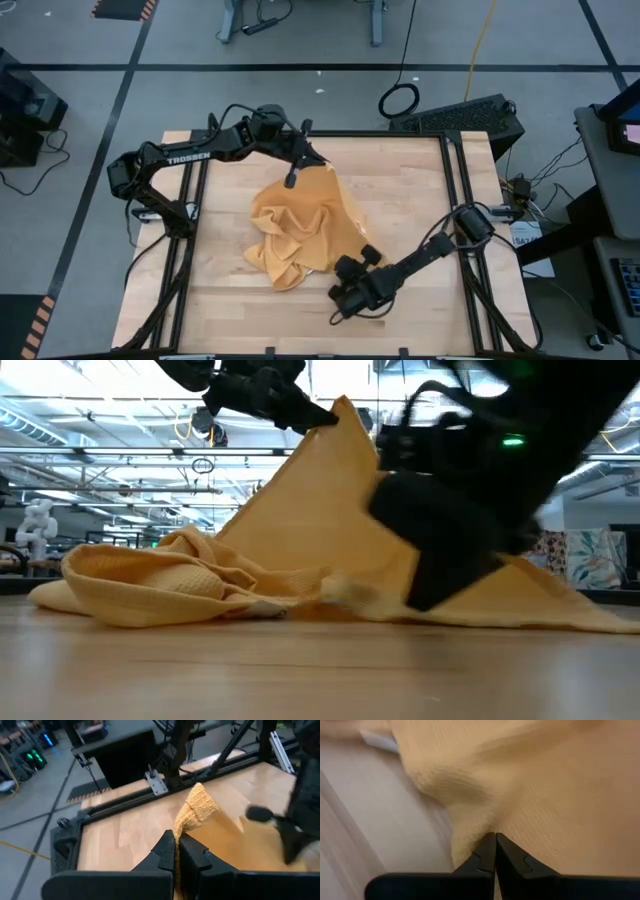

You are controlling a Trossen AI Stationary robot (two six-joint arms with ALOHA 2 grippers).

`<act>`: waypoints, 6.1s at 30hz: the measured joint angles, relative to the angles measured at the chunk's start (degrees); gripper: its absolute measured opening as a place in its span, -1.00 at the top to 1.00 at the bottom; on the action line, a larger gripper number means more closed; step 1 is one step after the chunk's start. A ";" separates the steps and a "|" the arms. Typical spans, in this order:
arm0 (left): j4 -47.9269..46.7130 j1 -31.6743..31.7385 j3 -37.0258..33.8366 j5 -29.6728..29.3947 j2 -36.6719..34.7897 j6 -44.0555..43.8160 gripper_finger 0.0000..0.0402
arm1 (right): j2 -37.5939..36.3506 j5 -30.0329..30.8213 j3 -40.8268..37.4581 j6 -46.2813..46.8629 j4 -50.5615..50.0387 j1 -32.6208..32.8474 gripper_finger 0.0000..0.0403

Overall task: Roll towel
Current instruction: Roll the yellow towel

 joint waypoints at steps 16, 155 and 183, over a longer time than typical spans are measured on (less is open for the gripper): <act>9.66 -3.12 0.04 2.68 3.19 -1.66 0.97 | 0.79 -1.20 3.56 -5.24 16.22 -5.31 1.00; 31.87 -34.99 -0.24 -35.74 28.02 -37.55 0.97 | -45.24 19.20 -42.22 -60.71 33.93 13.19 0.03; 29.50 -35.98 -0.24 -34.69 28.02 -37.09 0.97 | -34.07 23.88 -30.18 -71.14 22.40 12.72 0.43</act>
